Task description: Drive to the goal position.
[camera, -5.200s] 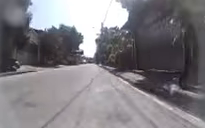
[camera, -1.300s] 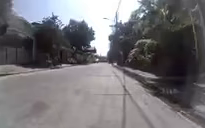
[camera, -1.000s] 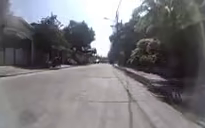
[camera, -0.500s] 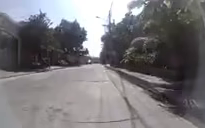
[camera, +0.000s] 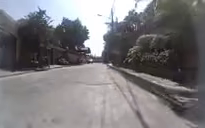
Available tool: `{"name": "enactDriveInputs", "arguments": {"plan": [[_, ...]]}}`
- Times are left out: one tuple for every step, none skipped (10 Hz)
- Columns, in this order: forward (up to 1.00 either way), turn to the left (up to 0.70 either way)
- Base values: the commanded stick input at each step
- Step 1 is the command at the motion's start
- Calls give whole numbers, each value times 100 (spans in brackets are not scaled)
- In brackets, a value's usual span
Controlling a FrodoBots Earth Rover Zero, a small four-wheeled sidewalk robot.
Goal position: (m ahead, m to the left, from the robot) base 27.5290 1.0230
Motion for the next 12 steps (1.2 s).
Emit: {"name": "enactDriveInputs", "arguments": {"plan": [[100, 0], [100, 0], [100, 0], [100, 0], [100, 0], [100, 0], [100, 0], [100, -17], [100, -40], [100, -40], [100, -30], [100, 0]]}}
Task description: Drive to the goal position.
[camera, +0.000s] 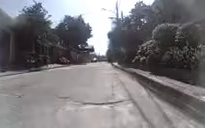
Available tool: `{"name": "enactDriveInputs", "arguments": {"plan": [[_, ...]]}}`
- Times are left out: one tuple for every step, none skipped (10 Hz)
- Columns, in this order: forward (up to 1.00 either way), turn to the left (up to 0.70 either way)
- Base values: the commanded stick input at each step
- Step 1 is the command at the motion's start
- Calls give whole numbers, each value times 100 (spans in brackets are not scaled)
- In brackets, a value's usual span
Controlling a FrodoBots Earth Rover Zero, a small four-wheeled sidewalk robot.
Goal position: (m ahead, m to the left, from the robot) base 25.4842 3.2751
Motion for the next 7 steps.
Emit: {"name": "enactDriveInputs", "arguments": {"plan": [[100, 0], [100, 0], [100, 0], [100, 0], [100, 0], [100, 0], [100, 0]]}}
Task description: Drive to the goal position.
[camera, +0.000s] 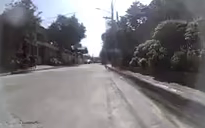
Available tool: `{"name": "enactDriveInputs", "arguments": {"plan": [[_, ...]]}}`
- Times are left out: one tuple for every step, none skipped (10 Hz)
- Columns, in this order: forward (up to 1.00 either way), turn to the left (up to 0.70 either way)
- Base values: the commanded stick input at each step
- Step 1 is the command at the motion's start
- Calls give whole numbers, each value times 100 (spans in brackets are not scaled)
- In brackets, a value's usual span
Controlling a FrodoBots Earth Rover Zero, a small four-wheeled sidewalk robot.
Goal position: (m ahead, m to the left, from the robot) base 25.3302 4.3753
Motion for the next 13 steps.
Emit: {"name": "enactDriveInputs", "arguments": {"plan": [[100, 0], [100, 0], [100, 0], [100, 0], [100, 0], [100, 0], [100, 0], [100, 0], [100, 0], [100, 0], [100, 0], [100, 0], [100, 0]]}}
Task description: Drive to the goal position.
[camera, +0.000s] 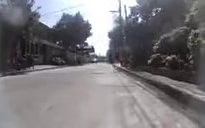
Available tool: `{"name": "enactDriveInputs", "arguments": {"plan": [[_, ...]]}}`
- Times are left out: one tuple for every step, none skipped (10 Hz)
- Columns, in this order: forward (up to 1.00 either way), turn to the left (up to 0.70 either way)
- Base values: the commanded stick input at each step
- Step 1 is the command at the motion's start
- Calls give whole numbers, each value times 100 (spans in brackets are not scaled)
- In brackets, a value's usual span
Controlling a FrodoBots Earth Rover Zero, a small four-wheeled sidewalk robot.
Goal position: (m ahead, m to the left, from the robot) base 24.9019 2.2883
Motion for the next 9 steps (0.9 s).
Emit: {"name": "enactDriveInputs", "arguments": {"plan": [[100, 0], [100, 0], [100, 0], [100, 0], [100, 0], [100, -3], [100, -30], [100, -40], [100, -40]]}}
